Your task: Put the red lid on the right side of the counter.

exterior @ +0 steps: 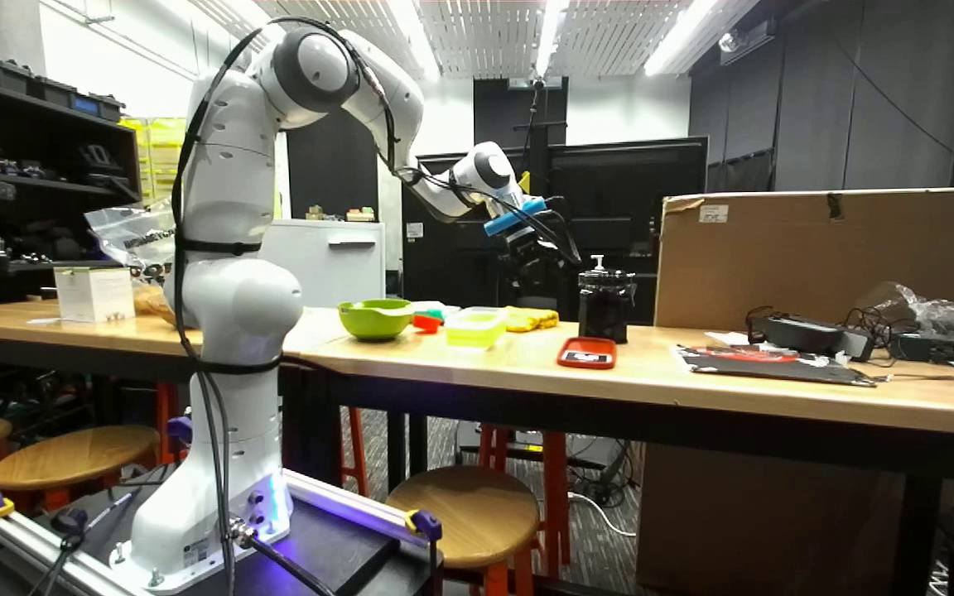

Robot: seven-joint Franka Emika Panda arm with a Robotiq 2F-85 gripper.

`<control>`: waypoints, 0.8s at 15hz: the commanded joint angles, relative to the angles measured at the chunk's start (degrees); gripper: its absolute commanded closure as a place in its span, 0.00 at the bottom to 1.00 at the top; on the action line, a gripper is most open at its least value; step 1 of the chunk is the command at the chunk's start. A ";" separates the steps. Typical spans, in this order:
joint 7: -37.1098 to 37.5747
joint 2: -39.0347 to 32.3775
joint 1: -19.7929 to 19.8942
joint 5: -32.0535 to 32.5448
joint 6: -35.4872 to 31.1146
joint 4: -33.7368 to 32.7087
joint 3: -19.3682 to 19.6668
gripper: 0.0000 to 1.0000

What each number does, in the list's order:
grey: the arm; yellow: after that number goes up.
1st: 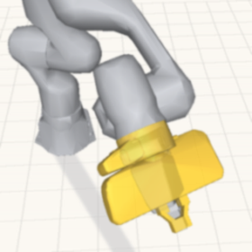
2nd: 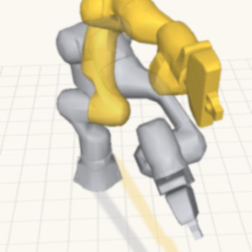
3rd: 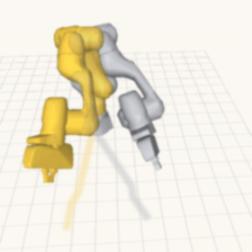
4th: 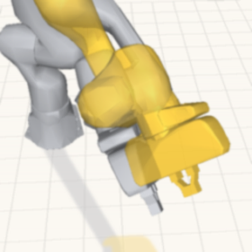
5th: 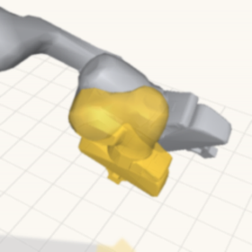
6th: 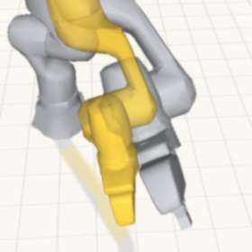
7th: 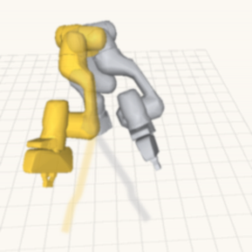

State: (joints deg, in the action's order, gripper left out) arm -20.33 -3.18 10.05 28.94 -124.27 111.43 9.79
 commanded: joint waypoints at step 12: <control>-1.81 7.06 -7.26 -8.17 15.66 -2.79 -6.54 0.00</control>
State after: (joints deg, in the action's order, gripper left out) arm -22.05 3.39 4.00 24.25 -110.71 109.91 4.32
